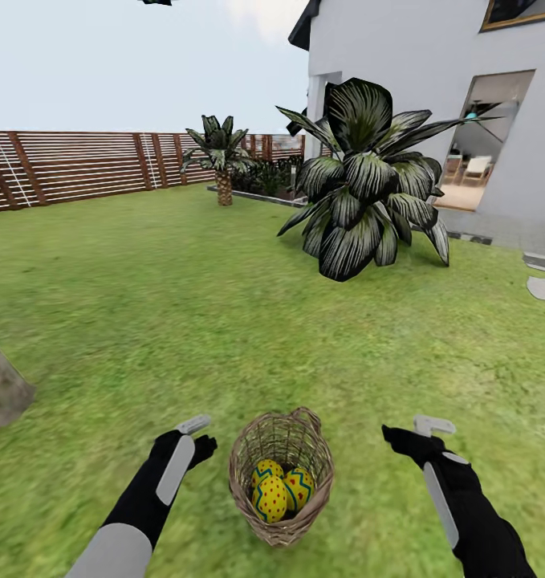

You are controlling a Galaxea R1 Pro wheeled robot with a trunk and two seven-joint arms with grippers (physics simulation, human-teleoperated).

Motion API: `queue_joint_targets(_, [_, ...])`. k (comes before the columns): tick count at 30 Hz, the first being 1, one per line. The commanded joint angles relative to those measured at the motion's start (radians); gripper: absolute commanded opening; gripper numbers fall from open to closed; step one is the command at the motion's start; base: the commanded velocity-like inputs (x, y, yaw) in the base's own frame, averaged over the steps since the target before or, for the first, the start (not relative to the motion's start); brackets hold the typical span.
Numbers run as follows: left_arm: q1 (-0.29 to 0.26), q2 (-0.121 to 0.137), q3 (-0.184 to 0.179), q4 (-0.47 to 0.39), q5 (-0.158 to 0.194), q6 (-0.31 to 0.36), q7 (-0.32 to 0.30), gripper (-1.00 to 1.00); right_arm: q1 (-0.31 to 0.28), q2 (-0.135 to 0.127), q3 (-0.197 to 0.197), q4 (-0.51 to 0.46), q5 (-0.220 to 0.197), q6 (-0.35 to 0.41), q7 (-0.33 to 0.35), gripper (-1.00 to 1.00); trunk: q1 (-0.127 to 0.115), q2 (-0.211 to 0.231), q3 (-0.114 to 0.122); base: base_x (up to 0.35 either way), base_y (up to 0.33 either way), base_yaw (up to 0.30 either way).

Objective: Take the three Easter eggs out of the wicker basket on the lawn in the garden, then place them on the lawn next to a single tree (choose any tree) so that all three eggs are next to the same tree and none are left in the basket.

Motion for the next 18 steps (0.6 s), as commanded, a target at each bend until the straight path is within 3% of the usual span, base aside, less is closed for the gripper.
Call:
queue_joint_targets(1, [0.000,-0.001,0.001,-0.001,0.011,0.002,0.008,1.00,-0.002,0.000,-0.003,-0.002,-0.008,0.007,0.005,1.00,0.000,-0.001,-0.001,0.019,0.000,0.000])
queue_joint_targets(5, [0.000,-0.002,0.000,-0.001,0.027,0.002,0.008,1.00,-0.003,-0.001,-0.006,-0.003,-0.010,0.011,0.013,1.00,0.000,-0.001,-0.001,0.135,-0.111,0.000])
queue_joint_targets(8, [0.000,-0.002,0.000,-0.001,0.092,0.002,0.007,1.00,-0.003,0.000,-0.006,-0.001,-0.011,0.012,0.014,1.00,0.000,-0.001,-0.001,0.216,-0.223,0.000])
queue_joint_targets(9, [0.000,-0.002,-0.001,0.000,0.130,0.001,0.007,1.00,-0.003,0.001,-0.006,0.000,-0.012,0.012,0.014,1.00,0.000,-0.001,-0.001,0.229,-0.240,0.000])
queue_joint_targets(12, [0.000,-0.001,-0.001,0.000,0.151,0.000,0.008,1.00,-0.003,0.001,-0.006,0.001,-0.012,0.012,0.014,1.00,0.000,-0.001,-0.001,0.236,-0.241,0.000])
queue_joint_targets(18, [0.000,0.007,0.002,0.022,0.160,-0.023,0.009,1.00,-0.003,0.007,-0.004,-0.003,-0.009,0.011,0.014,1.00,0.000,-0.001,-0.001,0.230,-0.226,0.000])
